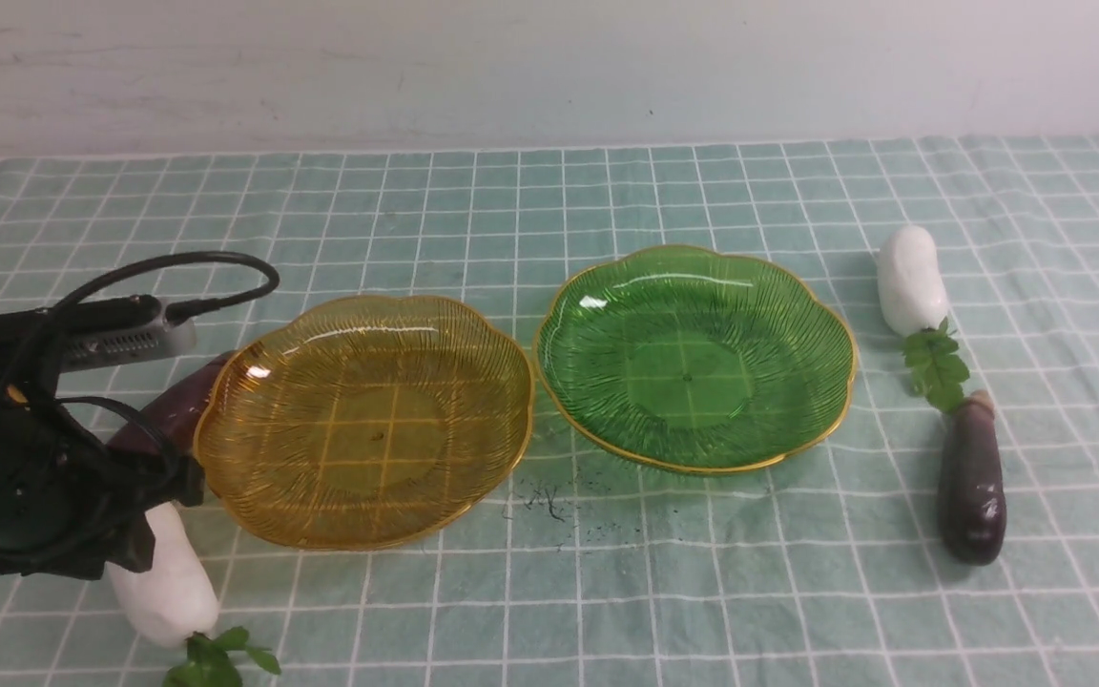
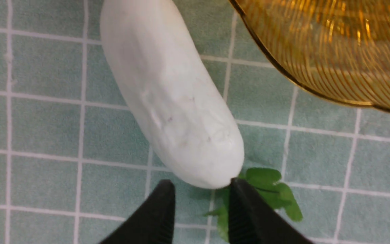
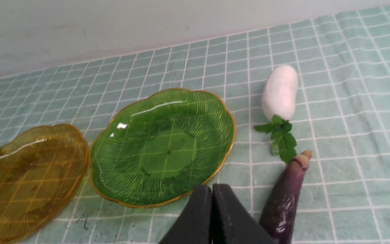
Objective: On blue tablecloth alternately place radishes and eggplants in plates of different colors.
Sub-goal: 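Pick up the white radish and place it in the left plate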
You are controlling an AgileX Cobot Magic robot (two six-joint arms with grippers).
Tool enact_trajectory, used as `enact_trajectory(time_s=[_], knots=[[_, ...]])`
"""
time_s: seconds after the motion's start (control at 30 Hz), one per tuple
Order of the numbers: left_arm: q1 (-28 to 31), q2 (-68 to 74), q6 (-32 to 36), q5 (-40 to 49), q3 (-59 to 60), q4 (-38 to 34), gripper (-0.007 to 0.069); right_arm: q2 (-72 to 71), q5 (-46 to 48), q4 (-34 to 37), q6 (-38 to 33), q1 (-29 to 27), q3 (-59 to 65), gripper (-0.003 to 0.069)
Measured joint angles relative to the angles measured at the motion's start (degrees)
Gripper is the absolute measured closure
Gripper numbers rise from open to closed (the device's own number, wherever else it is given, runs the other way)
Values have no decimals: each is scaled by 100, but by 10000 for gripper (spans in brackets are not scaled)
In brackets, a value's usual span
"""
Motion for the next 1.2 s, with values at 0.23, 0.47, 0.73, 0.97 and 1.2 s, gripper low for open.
enact_trajectory(time_s=[0.23,0.47,0.73,0.97,1.2], knots=[[0,653,-1281,-302,0,866,31,133,-1,979,-897,6,-4,673],[-12,1173,-1733,-661,-117,853,-53,133,-178,1555,-1249,6,-11,673],[0,1364,-1750,-576,-50,956,33,138,-276,1654,-1257,6,-11,673],[0,1475,-1750,-446,-71,968,185,139,-329,1687,-1257,6,-11,673],[0,1543,-1253,-178,-189,883,180,258,68,1817,-1257,6,-253,673]])
